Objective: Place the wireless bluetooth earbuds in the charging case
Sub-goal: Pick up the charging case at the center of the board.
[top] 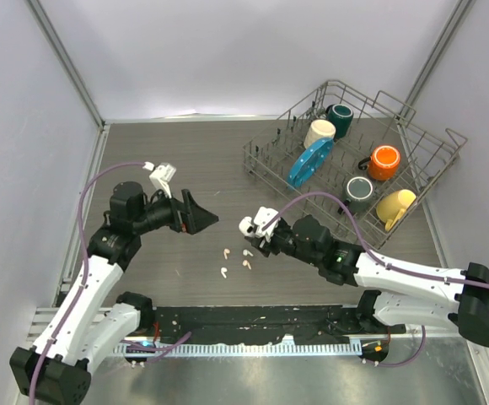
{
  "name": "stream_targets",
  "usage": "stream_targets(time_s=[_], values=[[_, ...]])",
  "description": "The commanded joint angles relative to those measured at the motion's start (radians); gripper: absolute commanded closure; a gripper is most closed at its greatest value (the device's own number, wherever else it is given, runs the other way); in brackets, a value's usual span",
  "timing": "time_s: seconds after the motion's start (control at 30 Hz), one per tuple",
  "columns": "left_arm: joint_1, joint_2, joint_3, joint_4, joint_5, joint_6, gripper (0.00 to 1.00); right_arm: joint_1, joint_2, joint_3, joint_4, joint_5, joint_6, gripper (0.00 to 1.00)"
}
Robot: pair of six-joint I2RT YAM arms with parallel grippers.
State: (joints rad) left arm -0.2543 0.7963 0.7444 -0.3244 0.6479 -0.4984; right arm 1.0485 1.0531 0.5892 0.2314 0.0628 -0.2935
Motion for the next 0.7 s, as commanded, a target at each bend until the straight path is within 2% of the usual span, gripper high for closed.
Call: stream_targets(time_s=[0.0,0.23,0.47,0.67], values=[[-0.060,0.033,0.013,0.080,-0.051,-0.025,0.00,0.008,-0.025,0.006,0.089,0.012,-0.015,0.99],[-0.172,0.144,0.058,0.087,-0.020,-0.005,0.00,0.021,-0.036,-0.020,0.120,-0.035,-0.024,0.99],[-0.246,0.184,0.069,0.114,-0.040,-0.025,0.00,0.030,-0.064,-0.034,0.100,-0.086,-0.055,0.99],[-0.301,0.227,0.079,0.131,-0.042,-0.029,0.05,0.031,-0.077,-0.034,0.080,-0.110,-0.067,0.99]])
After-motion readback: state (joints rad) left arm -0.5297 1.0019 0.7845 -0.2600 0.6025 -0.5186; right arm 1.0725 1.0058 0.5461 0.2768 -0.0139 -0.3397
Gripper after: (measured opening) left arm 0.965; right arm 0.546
